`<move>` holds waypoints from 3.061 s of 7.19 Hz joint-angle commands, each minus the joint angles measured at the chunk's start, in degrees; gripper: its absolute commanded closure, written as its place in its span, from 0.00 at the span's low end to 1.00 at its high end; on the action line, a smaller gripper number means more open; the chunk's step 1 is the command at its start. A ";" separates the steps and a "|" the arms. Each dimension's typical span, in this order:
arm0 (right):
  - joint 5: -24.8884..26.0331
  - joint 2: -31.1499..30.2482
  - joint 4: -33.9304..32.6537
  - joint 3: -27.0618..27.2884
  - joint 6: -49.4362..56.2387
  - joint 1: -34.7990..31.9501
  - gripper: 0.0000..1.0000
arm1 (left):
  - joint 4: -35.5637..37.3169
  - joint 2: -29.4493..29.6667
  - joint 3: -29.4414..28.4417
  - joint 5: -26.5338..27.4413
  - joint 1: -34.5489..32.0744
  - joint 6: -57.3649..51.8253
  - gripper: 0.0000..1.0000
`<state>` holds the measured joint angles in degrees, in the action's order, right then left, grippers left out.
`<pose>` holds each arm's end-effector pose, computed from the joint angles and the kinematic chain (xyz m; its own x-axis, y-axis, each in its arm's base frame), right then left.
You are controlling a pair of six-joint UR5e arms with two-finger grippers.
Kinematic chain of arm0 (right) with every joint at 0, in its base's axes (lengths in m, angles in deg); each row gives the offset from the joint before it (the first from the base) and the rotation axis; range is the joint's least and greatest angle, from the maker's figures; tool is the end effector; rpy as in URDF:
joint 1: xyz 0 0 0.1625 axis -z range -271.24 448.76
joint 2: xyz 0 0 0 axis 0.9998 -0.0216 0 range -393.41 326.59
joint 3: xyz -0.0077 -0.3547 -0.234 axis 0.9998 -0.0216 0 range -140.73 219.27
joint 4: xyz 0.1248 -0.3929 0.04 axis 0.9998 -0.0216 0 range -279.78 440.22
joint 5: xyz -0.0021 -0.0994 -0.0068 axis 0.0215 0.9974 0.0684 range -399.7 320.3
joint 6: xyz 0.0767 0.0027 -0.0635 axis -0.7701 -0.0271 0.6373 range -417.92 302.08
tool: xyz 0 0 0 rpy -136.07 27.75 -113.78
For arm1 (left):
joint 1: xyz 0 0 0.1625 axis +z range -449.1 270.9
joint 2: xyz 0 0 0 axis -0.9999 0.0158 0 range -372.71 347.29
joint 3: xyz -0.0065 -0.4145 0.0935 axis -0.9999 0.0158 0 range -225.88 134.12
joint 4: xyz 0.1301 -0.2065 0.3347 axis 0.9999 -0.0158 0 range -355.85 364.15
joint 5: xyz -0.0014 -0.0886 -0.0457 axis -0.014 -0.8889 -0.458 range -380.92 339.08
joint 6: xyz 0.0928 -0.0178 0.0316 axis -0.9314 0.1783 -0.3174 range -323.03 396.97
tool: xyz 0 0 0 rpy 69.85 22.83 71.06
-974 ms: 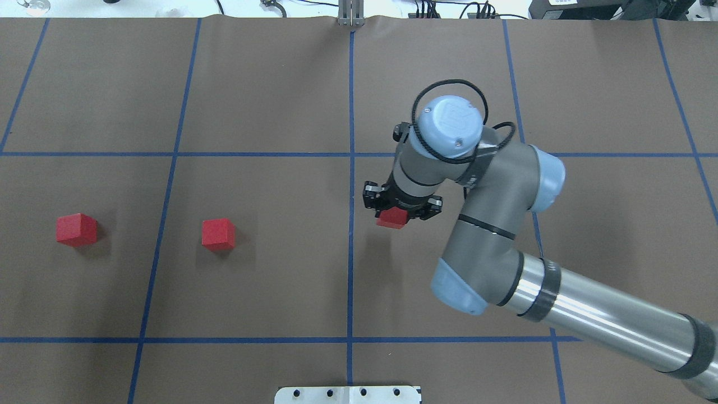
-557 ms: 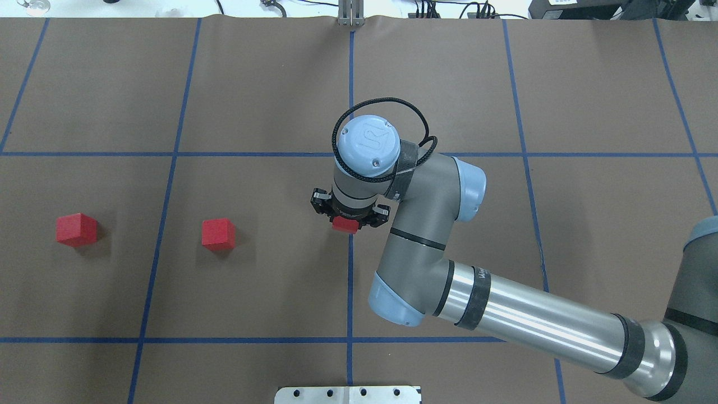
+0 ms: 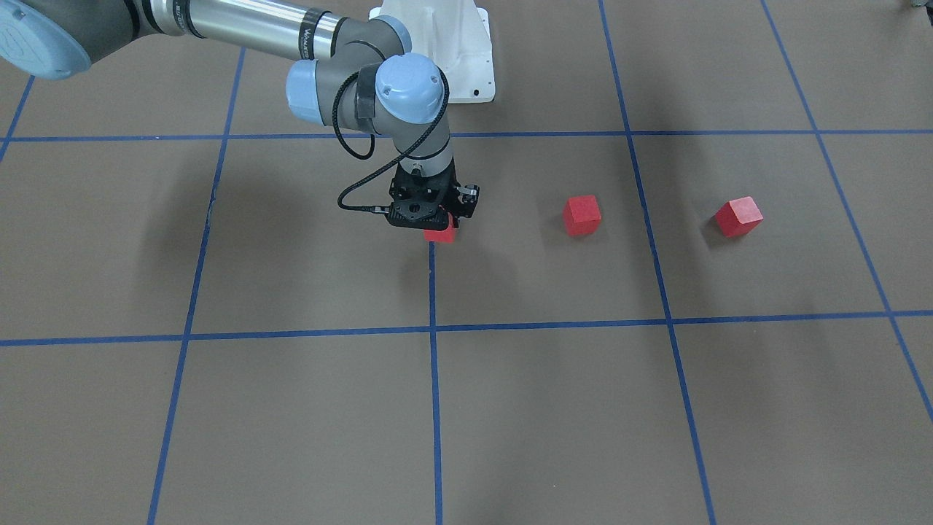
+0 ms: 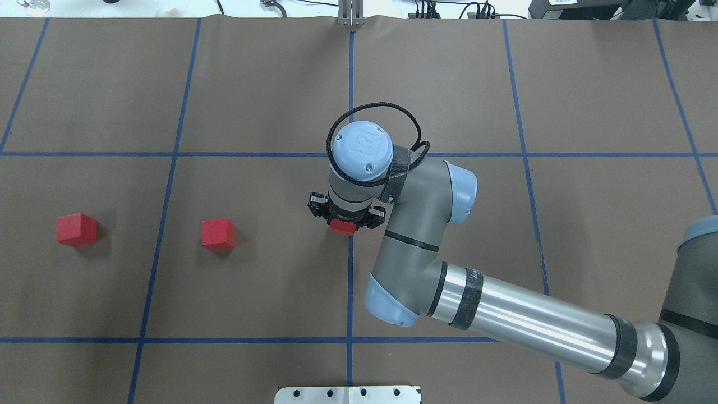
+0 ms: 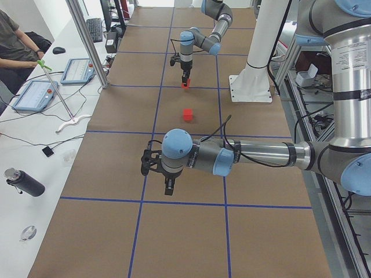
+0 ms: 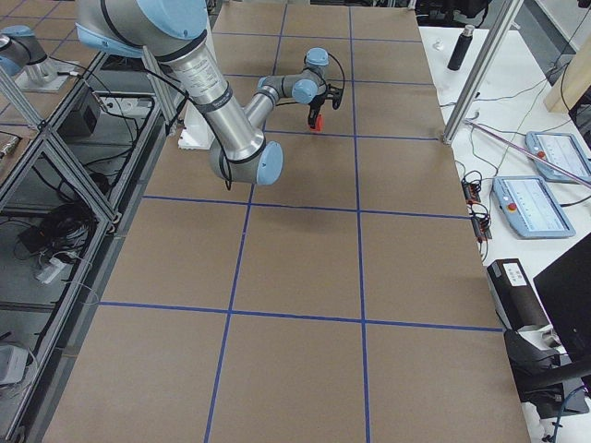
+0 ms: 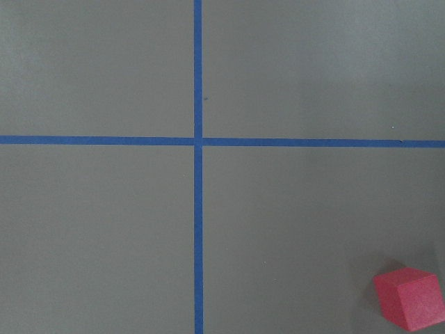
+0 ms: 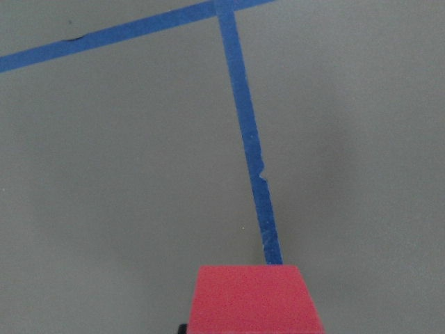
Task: Form red blocks into L shape at center
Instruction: 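Carry the red cube with the right gripper toward the table center, then lower the red cube at the center and open the right gripper, then raise the right gripper while the left gripper reaches toward the nearer red cube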
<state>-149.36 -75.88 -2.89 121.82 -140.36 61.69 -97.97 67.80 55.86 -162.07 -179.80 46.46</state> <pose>-0.6225 -0.4302 0.1881 0.6299 0.1829 0.7549 -0.1279 0.9830 -0.1314 -0.0611 -0.4333 0.6021 0.6190 0.0233 -0.7850 0.1156 0.9860 0.1204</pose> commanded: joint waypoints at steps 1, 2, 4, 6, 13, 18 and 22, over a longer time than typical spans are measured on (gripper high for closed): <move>-0.03 -0.16 -0.20 -0.47 1.49 0.00 1.00 | 0.00 0.00 0.04 0.00 0.00 0.00 0.00; -0.03 -0.33 -0.21 -0.47 1.67 0.00 1.00 | 0.00 0.00 0.04 0.00 0.00 0.00 0.00; 0.05 -0.33 -0.21 -0.56 1.67 0.00 0.90 | 0.00 0.00 0.12 0.00 0.00 0.00 0.00; 0.32 -0.33 -0.21 -1.25 1.93 0.27 0.57 | 0.00 0.00 0.39 0.00 0.00 0.09 0.00; 1.46 -0.51 -0.03 -0.82 5.10 0.44 0.00 | 0.09 0.00 1.18 0.00 0.00 0.18 0.00; -3.43 -14.17 -0.21 18.20 5.62 -6.65 0.00 | -11.92 6.30 3.73 -9.76 9.44 29.79 0.00; -8.72 -25.53 0.50 21.41 19.82 -15.44 0.00 | -12.13 14.20 11.55 7.32 36.30 52.82 0.00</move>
<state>-156.84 -97.83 -2.51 142.66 -125.77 49.16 -110.24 78.93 65.49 -162.07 -153.66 90.26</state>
